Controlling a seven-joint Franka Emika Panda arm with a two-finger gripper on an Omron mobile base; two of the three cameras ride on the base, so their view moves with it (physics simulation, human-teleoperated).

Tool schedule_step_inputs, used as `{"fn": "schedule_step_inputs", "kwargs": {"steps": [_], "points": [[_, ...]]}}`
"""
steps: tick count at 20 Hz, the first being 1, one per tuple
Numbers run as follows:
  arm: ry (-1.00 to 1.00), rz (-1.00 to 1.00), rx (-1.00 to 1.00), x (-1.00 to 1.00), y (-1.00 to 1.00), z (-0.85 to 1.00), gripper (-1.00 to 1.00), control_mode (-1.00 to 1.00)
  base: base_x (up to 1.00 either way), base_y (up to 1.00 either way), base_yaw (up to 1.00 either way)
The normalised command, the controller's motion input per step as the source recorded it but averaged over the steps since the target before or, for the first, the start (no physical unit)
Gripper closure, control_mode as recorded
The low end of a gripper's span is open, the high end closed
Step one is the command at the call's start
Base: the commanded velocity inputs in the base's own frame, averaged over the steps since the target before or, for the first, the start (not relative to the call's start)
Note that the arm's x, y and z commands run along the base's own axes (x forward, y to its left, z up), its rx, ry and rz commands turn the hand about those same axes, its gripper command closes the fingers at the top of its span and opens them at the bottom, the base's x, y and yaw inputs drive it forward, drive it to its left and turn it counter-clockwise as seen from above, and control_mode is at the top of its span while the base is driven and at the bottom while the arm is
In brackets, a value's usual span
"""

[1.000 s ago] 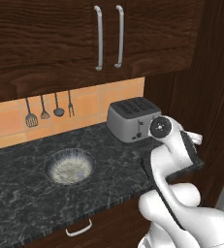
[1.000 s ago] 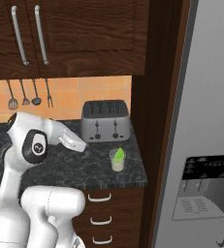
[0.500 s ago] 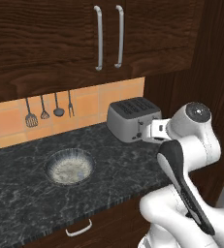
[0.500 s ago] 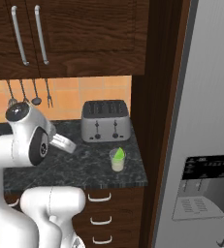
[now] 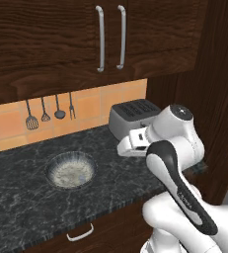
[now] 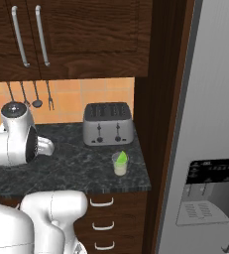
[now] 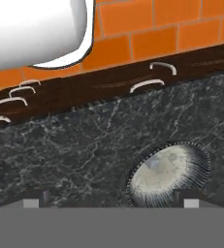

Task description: Grab a lemon wedge from the fridge and one ice cube from the ice bowl, and put them in the glass of lemonade.

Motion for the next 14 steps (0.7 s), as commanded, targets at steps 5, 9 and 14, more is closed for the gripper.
{"fn": "schedule_step_inputs", "kwargs": {"steps": [5,9,14], "points": [[0.15,0.29,-0.01,0.00,1.00,0.00,-1.00,-1.00,0.00,0.00,0.00],[0.12,0.28,-0.12,0.00,1.00,-0.07,-1.00,-1.00,0.00,0.00,0.00],[0.01,0.14,-0.24,0.01,0.79,-0.42,-1.00,-1.00,0.00,0.00,0.00]]}}
